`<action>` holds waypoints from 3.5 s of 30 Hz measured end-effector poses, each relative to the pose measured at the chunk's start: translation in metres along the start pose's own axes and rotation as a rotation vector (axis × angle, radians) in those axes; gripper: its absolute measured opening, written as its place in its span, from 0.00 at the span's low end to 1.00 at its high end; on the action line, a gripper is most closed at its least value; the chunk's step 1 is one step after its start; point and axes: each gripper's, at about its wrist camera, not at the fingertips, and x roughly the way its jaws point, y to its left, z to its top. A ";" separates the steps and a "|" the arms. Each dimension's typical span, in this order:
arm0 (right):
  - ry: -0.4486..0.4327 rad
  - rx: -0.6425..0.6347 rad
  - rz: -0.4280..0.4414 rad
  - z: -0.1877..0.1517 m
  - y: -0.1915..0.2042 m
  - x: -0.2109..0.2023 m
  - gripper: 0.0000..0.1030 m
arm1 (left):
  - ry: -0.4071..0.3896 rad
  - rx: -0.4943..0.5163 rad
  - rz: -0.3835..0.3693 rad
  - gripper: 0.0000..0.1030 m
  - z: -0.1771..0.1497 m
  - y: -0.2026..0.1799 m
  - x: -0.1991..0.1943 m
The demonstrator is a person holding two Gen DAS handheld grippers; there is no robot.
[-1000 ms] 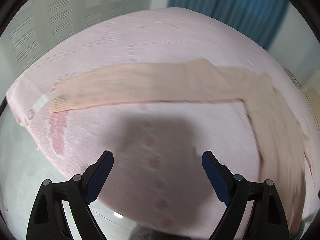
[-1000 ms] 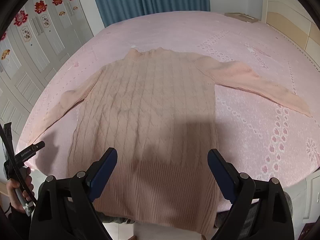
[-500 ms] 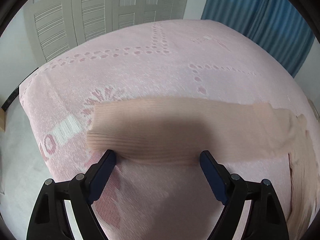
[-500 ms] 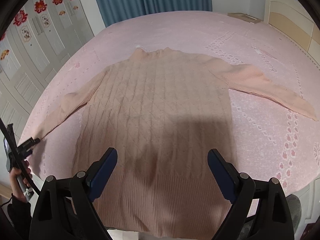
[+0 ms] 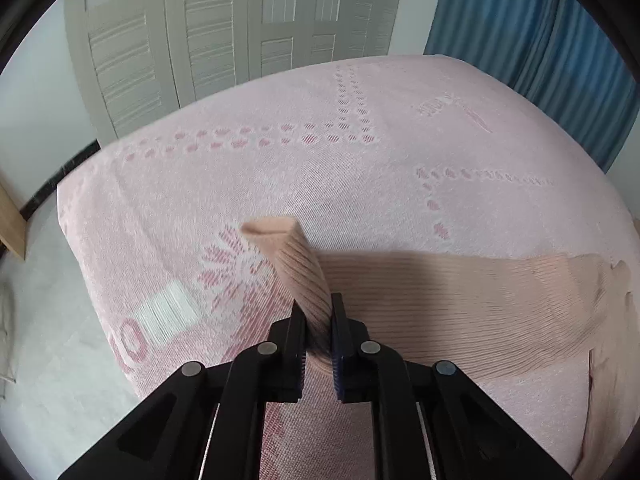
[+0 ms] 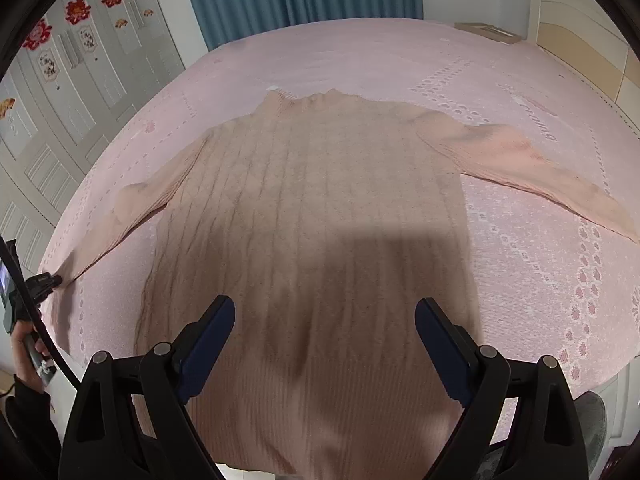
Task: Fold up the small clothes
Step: 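Grasp the sweater sleeve cuff with the left gripper and lift it, then fold the held sleeve across the sweater body with the left gripper, release, then grasp the other sleeve with the right gripper and fold it across the body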
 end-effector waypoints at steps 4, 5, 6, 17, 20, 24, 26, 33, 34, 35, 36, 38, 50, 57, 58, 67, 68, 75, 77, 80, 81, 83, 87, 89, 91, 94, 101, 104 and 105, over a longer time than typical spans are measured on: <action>-0.025 0.021 0.027 0.000 -0.014 -0.008 0.88 | -0.089 0.083 0.033 0.10 0.006 -0.026 -0.031; -0.030 0.025 0.031 0.000 -0.018 -0.010 0.88 | -0.117 0.106 0.033 0.10 0.009 -0.036 -0.043; -0.036 0.030 0.035 0.000 -0.022 -0.013 0.88 | -0.137 0.125 0.034 0.10 0.011 -0.045 -0.051; -0.149 0.086 -0.026 0.002 -0.109 -0.035 0.88 | -0.266 0.328 -0.085 0.09 0.019 -0.221 -0.126; -0.199 0.082 -0.106 -0.003 -0.134 -0.038 0.88 | -0.281 0.405 -0.145 0.09 0.005 -0.286 -0.144; -0.233 0.123 -0.115 -0.012 -0.166 -0.034 0.88 | -0.260 0.511 -0.249 0.09 -0.024 -0.379 -0.161; -0.247 0.164 -0.084 -0.017 -0.178 -0.033 0.88 | -0.237 0.565 -0.295 0.09 -0.050 -0.422 -0.165; -0.297 0.214 -0.030 -0.022 -0.195 -0.040 0.88 | -0.133 0.720 -0.366 0.09 -0.144 -0.536 -0.153; -0.295 0.218 -0.020 -0.023 -0.198 -0.040 0.88 | -0.107 0.729 -0.378 0.09 -0.156 -0.543 -0.150; -0.290 0.221 -0.012 -0.023 -0.199 -0.040 0.88 | -0.083 0.737 -0.393 0.10 -0.169 -0.548 -0.146; -0.285 0.225 -0.006 -0.023 -0.199 -0.040 0.88 | -0.069 0.743 -0.397 0.11 -0.179 -0.549 -0.144; -0.283 0.229 0.010 -0.022 -0.199 -0.039 0.88 | -0.022 0.750 -0.421 0.16 -0.194 -0.551 -0.142; -0.280 0.180 0.044 -0.018 -0.179 -0.033 0.88 | -0.049 0.546 -0.461 0.81 -0.139 -0.465 -0.148; -0.236 0.126 -0.017 -0.017 -0.159 -0.021 0.88 | -0.040 0.445 -0.374 0.81 -0.096 -0.352 -0.118; -0.226 0.098 -0.037 -0.016 -0.153 -0.019 0.88 | -0.029 0.437 -0.356 0.81 -0.091 -0.340 -0.111; -0.155 -0.037 -0.039 0.035 -0.105 0.018 0.57 | -0.026 0.452 -0.215 0.80 -0.076 -0.285 -0.046; -0.155 -0.048 -0.037 0.044 -0.099 0.022 0.56 | -0.037 0.457 -0.213 0.81 -0.074 -0.287 -0.044; -0.166 -0.088 -0.084 0.124 -0.076 0.061 0.47 | -0.086 0.509 -0.219 0.81 -0.066 -0.310 -0.033; -0.167 -0.095 -0.119 0.132 -0.077 0.077 0.47 | -0.089 0.526 -0.220 0.81 -0.067 -0.313 -0.032; -0.157 -0.096 -0.151 0.121 -0.089 0.103 0.47 | -0.094 0.515 -0.223 0.81 -0.064 -0.314 -0.030; -0.122 -0.082 -0.152 0.116 -0.095 0.115 0.47 | -0.099 0.504 -0.221 0.81 -0.062 -0.313 -0.029; -0.040 -0.061 -0.144 0.110 -0.104 0.135 0.47 | -0.091 0.472 -0.206 0.81 -0.058 -0.312 -0.025; -0.061 -0.023 -0.068 0.113 -0.109 0.133 0.47 | -0.059 0.411 -0.194 0.81 -0.054 -0.307 -0.016; -0.046 -0.046 -0.080 0.115 -0.105 0.141 0.45 | -0.040 0.403 -0.197 0.81 -0.053 -0.307 -0.012; -0.043 -0.057 -0.092 0.115 -0.101 0.149 0.43 | -0.030 0.399 -0.191 0.81 -0.054 -0.307 -0.009; -0.058 -0.084 -0.095 0.116 -0.096 0.149 0.29 | -0.019 0.392 -0.197 0.81 -0.056 -0.307 -0.008; -0.175 -0.040 -0.086 0.126 -0.104 0.121 0.03 | -0.012 0.367 -0.219 0.81 -0.056 -0.306 -0.009; -0.227 -0.013 -0.107 0.131 -0.116 0.105 0.03 | -0.025 0.373 -0.228 0.81 -0.057 -0.307 -0.012; -0.227 -0.009 -0.139 0.131 -0.120 0.104 0.03 | -0.027 0.380 -0.226 0.81 -0.058 -0.308 -0.012</action>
